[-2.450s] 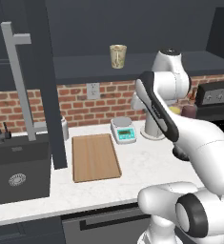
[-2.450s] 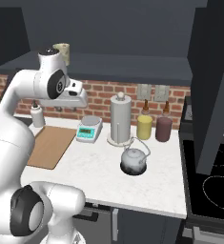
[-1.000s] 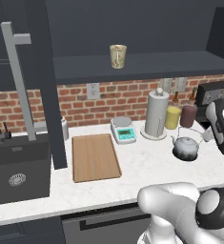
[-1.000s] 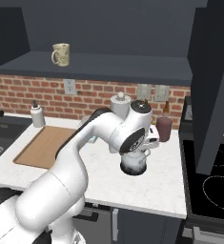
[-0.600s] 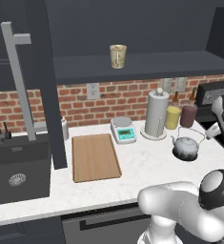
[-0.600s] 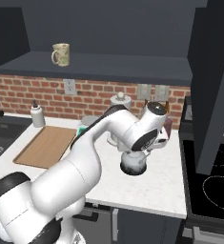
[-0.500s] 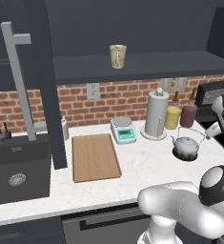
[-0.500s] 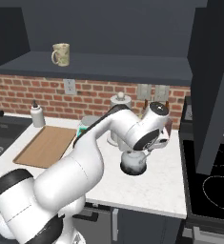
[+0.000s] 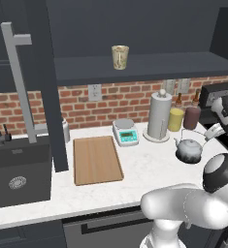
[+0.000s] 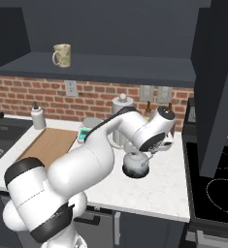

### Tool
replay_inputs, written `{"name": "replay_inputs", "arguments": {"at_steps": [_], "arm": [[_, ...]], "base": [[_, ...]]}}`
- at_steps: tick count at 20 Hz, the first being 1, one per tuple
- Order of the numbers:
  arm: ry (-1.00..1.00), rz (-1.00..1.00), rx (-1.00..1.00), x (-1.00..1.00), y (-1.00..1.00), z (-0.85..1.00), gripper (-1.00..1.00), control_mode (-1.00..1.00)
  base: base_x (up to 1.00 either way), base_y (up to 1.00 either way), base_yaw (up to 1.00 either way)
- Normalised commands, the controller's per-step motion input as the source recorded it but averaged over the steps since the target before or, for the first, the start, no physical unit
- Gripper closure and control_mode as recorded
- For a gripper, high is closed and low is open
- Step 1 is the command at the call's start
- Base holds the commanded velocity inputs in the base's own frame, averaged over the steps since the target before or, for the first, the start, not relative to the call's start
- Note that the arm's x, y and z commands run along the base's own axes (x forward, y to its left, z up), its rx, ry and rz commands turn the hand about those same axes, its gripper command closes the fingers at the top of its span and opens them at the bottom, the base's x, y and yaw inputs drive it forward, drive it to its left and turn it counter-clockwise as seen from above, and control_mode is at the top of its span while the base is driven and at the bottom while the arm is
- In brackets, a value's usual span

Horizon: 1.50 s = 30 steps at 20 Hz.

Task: Pick the kettle from the counter and place it on the tray. Then pick the mug from the cabinet and place it on the tray. Then close the cabinet doors.

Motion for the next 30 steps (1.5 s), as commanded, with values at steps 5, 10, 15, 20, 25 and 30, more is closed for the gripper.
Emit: {"name": "replay_inputs", "arguments": {"at_steps": [5,10,15,20,25,30], "arm": [[0.00,0.00,0.05,0.18,-0.17,-0.11,-1.00,-1.00],[0.02,0.00,0.05,0.09,-0.27,-0.07,-1.00,-1.00],[0.03,0.00,0.03,0.15,-0.16,-0.12,-1.00,-1.00],[0.04,0.00,0.01,0.17,-0.01,-0.17,-1.00,-1.00],[0.00,0.01,0.03,0.17,-0.04,-0.16,-1.00,-1.00],[0.00,0.01,0.03,0.08,0.00,-0.18,-1.00,-1.00]], "base": [[0.00,0.00,0.00],[0.00,0.00,0.00],[0.00,0.00,0.00],[0.00,0.00,0.00],[0.00,0.00,0.00],[0.00,0.00,0.00]]}}
